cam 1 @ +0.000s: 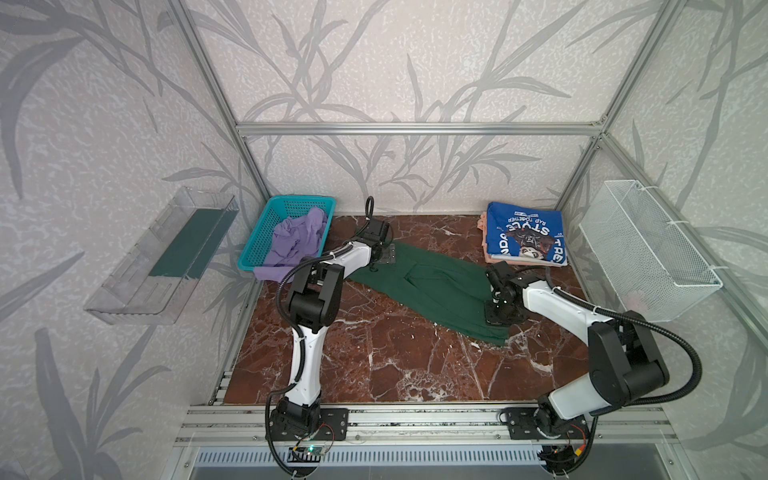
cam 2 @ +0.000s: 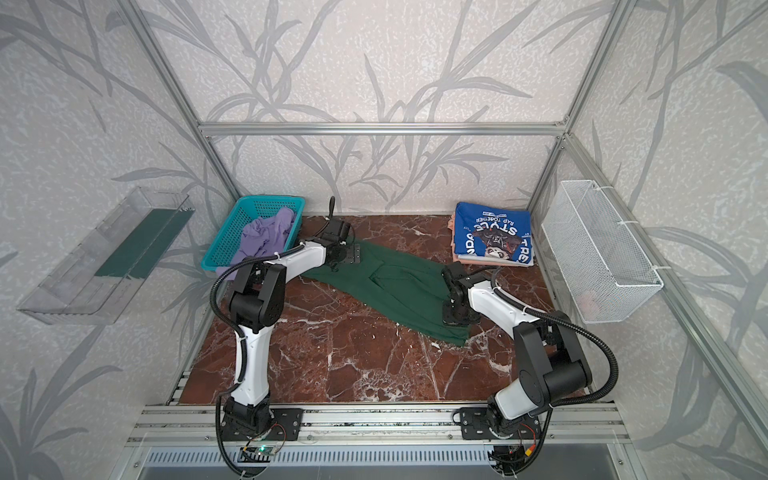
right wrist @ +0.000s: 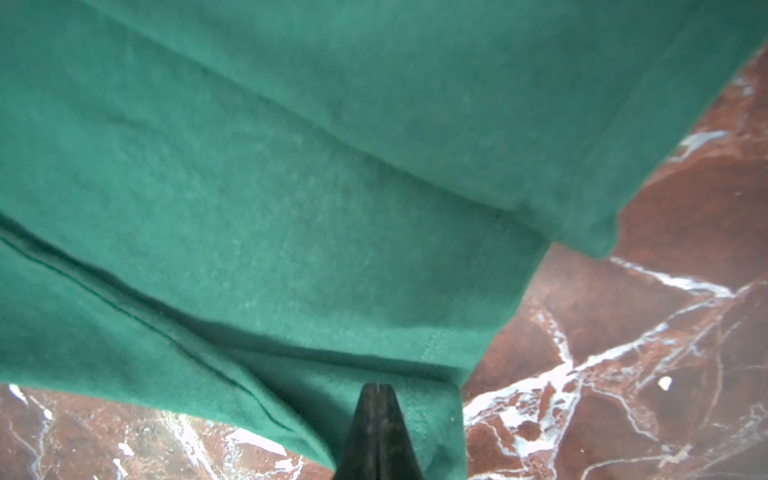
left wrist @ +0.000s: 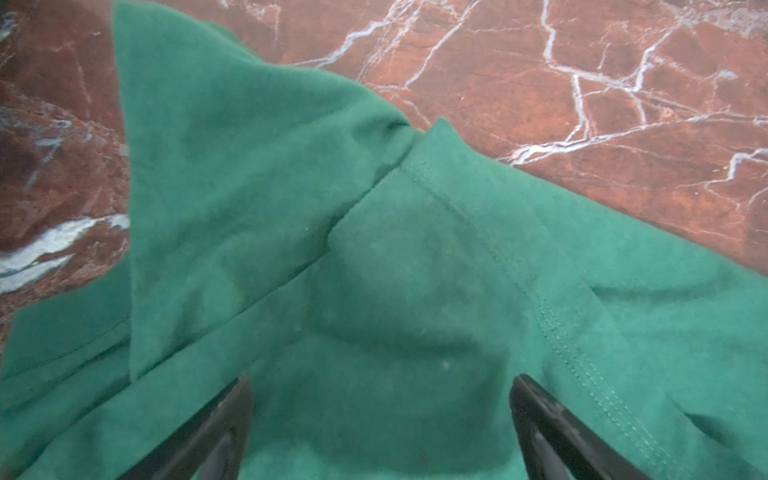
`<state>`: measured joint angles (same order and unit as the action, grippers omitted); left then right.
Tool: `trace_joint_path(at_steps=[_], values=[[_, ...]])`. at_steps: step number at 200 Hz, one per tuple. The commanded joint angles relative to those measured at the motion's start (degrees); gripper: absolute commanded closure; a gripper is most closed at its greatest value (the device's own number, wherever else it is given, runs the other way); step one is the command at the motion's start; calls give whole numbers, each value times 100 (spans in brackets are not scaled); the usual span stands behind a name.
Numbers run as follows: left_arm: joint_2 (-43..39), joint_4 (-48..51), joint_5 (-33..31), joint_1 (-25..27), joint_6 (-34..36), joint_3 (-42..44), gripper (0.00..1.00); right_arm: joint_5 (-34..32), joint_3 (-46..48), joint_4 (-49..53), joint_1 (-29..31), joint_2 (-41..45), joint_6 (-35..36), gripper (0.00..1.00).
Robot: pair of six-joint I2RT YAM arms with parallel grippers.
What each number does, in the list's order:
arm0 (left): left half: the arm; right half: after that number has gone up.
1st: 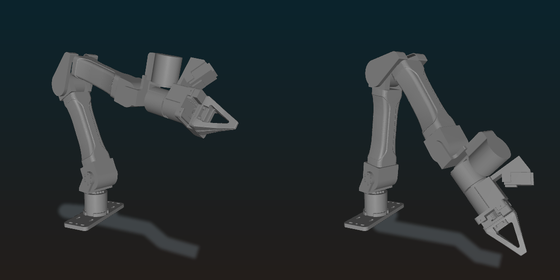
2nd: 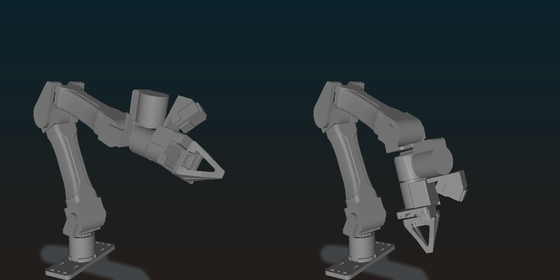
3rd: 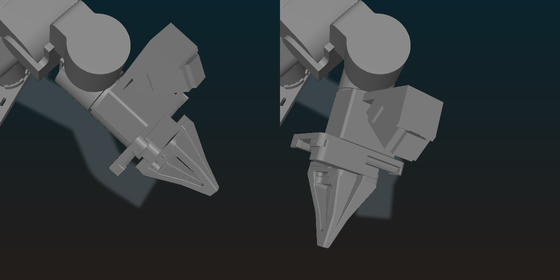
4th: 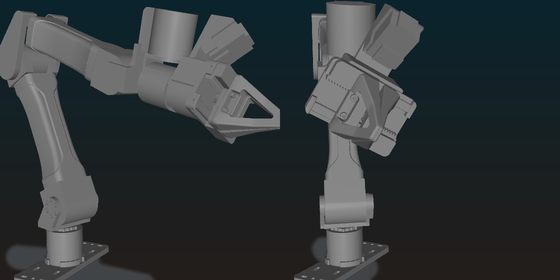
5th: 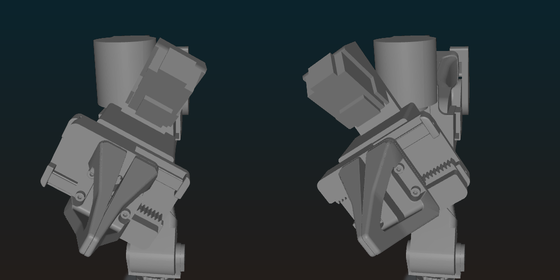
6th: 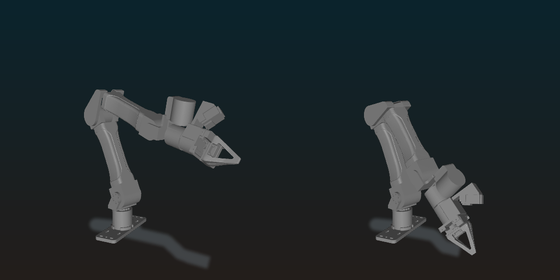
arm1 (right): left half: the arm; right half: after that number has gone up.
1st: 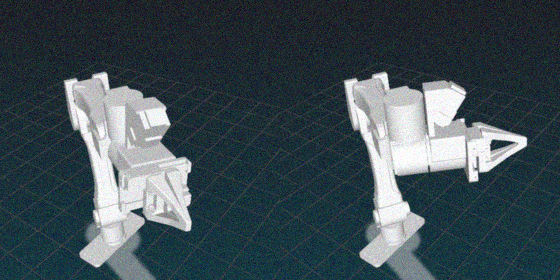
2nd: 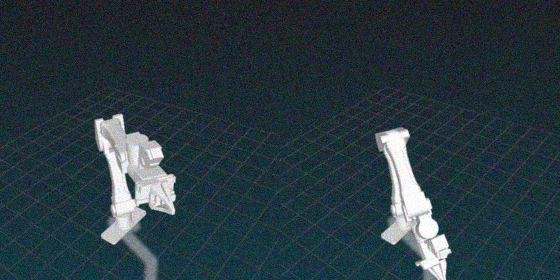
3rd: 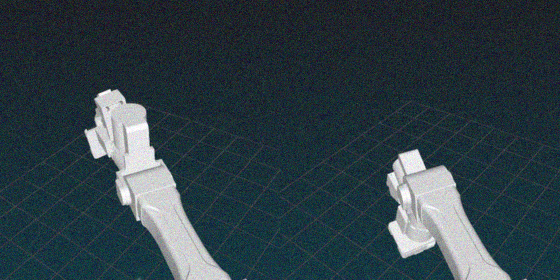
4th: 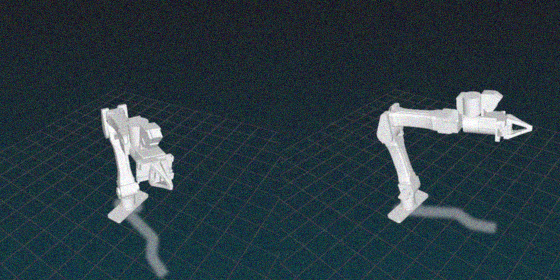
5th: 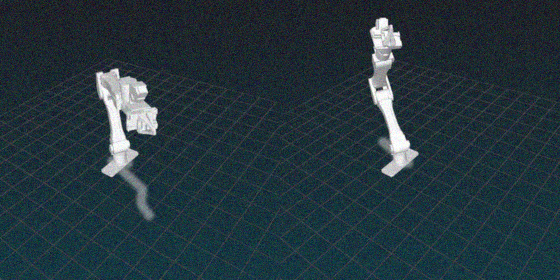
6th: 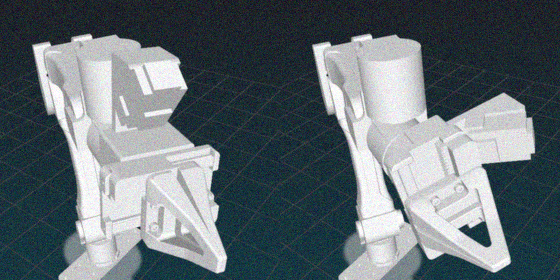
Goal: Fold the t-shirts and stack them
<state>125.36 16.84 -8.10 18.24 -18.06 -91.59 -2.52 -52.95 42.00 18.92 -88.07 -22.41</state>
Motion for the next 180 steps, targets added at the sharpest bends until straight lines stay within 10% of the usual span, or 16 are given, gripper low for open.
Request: trace_joint_path(at_steps=[1,60,180], values=[[47,182,-104,-62,-55,-113,3,70,-181,189,-87,9,31,100],[-1350,-357,1367,-36,-308,1040,3,797,147,370,-436,355,23,60],[-1190,670,1796,1553,303,1036,1,1641,1085,-189,-899,754,-140,49]])
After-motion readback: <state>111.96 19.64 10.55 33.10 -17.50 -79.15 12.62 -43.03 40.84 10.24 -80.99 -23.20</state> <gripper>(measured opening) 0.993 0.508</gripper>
